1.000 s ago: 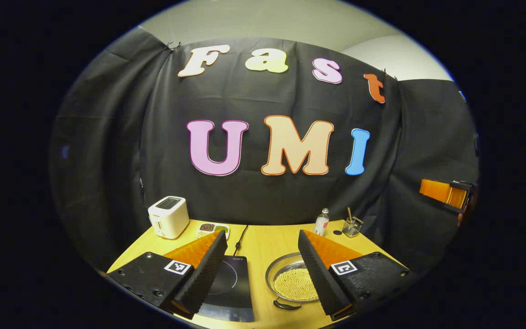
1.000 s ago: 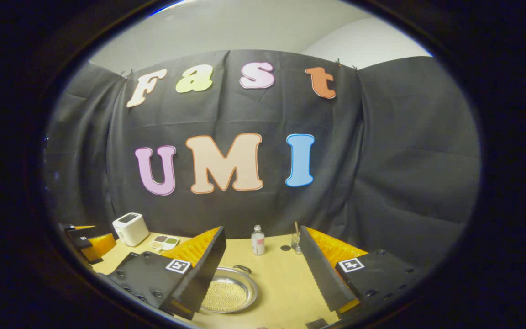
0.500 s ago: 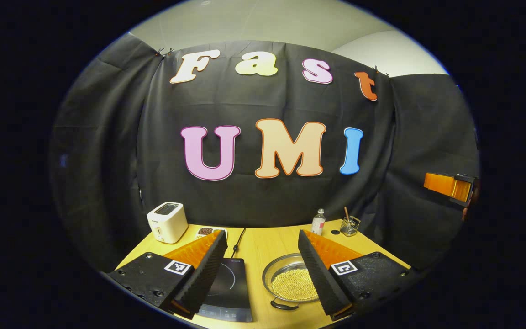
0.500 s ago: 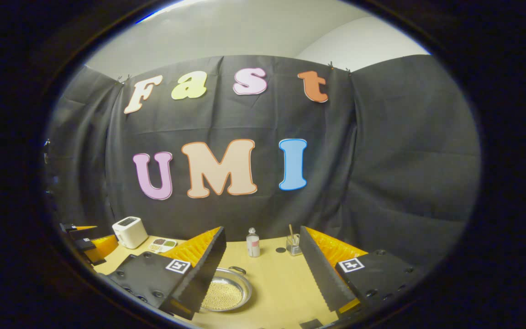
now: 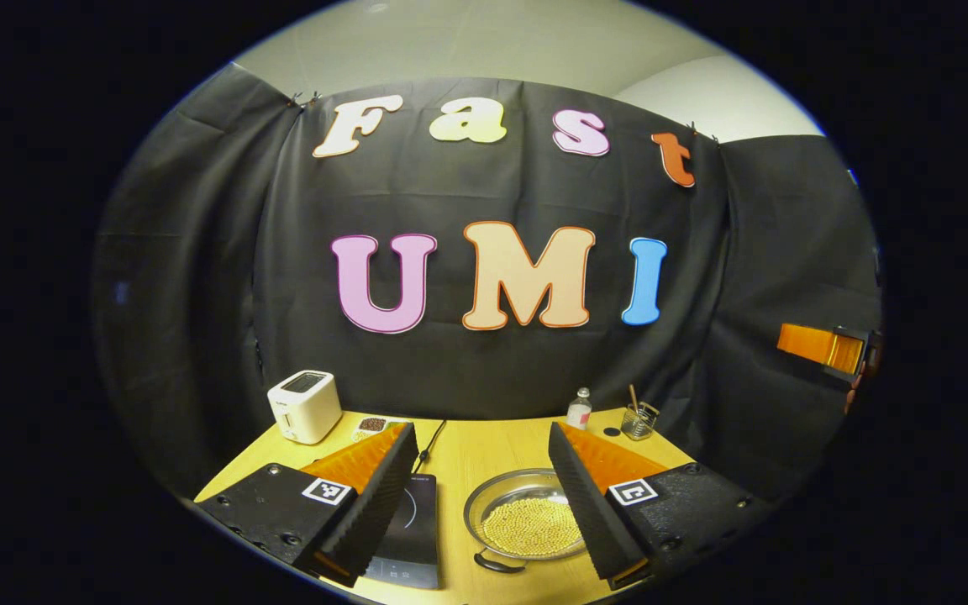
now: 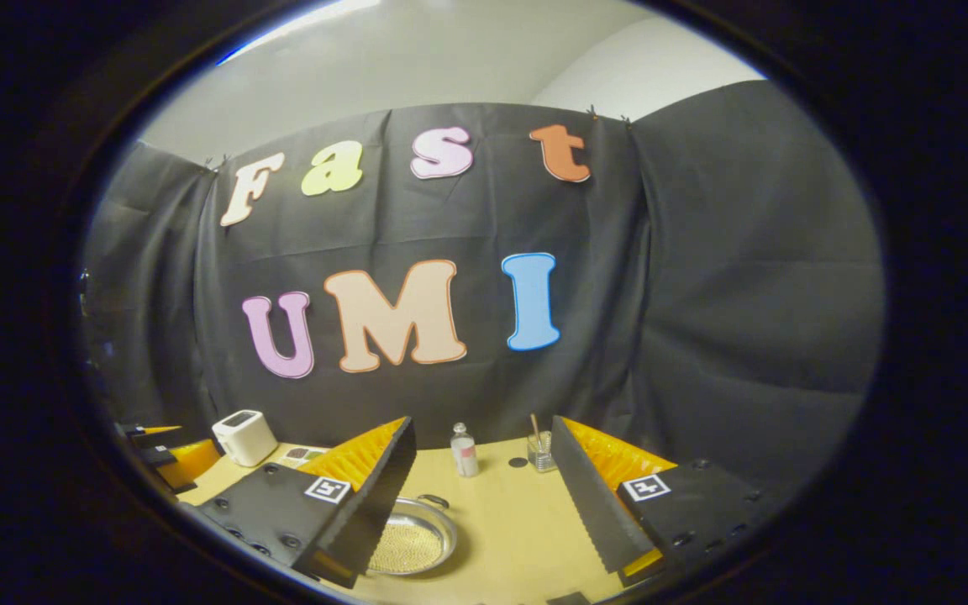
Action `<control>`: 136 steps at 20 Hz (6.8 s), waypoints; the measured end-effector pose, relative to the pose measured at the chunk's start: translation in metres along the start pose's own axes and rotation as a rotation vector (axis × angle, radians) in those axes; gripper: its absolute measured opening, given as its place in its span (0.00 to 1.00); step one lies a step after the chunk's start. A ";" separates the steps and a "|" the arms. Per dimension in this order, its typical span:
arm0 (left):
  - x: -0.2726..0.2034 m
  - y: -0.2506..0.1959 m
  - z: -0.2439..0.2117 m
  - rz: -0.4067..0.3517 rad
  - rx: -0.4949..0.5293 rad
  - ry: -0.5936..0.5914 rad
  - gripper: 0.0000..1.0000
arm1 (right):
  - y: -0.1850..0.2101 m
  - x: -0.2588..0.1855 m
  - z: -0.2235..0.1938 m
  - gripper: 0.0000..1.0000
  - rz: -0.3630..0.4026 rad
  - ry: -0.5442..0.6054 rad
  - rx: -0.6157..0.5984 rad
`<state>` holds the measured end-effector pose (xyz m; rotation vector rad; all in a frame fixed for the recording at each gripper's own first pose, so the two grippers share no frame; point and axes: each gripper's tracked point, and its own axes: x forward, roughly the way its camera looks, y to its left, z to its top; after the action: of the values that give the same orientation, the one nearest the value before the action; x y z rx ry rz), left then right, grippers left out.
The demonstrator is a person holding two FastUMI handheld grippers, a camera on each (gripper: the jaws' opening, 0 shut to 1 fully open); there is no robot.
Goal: First push the handle of the pot to place it horizontally, then grasp the pot with both hands and set it on the induction cooktop.
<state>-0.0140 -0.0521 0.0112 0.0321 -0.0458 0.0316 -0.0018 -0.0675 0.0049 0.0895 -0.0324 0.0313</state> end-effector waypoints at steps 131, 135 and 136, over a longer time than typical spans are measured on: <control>0.147 0.059 -0.296 -0.170 -0.346 0.876 0.96 | 0.043 0.140 -0.400 0.92 0.273 1.161 0.266; 0.160 0.054 -0.305 -0.178 -0.332 0.897 0.95 | 0.051 0.142 -0.412 0.99 0.341 1.217 0.322; 0.163 0.052 -0.304 -0.182 -0.335 0.897 0.94 | 0.053 0.144 -0.417 0.99 0.353 1.226 0.329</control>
<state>0.1603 0.0149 -0.2827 -0.3136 0.8483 -0.1452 0.1532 0.0273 -0.4002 0.3804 1.1866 0.4400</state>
